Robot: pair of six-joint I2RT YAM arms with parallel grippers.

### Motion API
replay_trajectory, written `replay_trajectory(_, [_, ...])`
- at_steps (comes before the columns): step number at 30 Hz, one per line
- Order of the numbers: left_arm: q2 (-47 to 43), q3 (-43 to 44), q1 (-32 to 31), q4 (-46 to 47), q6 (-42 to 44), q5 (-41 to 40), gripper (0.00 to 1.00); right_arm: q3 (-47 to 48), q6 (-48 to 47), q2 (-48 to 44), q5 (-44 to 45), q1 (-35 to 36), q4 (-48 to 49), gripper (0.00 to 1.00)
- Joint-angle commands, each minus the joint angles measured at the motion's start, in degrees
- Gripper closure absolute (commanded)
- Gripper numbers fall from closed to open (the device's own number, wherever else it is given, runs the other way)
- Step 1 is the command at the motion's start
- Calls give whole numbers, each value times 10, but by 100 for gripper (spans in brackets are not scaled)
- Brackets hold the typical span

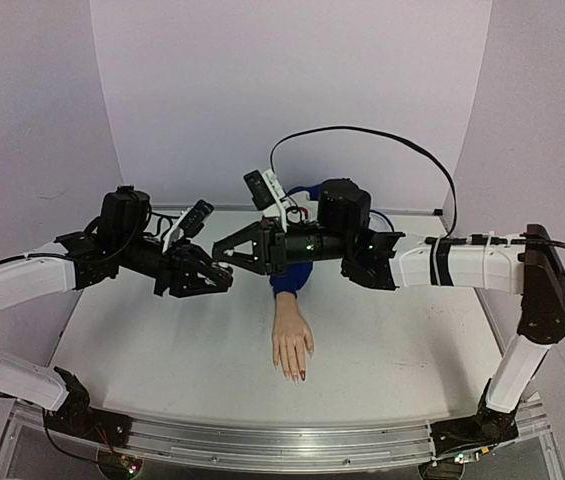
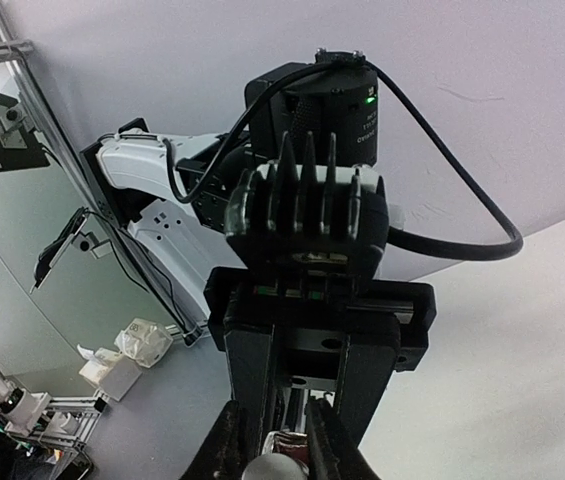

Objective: Paint the nails

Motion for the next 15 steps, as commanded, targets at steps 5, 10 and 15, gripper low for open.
replay_trajectory(5, [-30, 14, -1, 29, 4, -33, 100, 39, 18, 17, -52, -2, 61, 93])
replay_trajectory(10, [-61, -6, 5, 29, 10, -238, 100, 22, 20, 23, -1, 1, 56, 100])
replay_trajectory(15, [-101, -34, 9, 23, 37, -514, 100, 50, -10, 40, 240, 48, -50, 100])
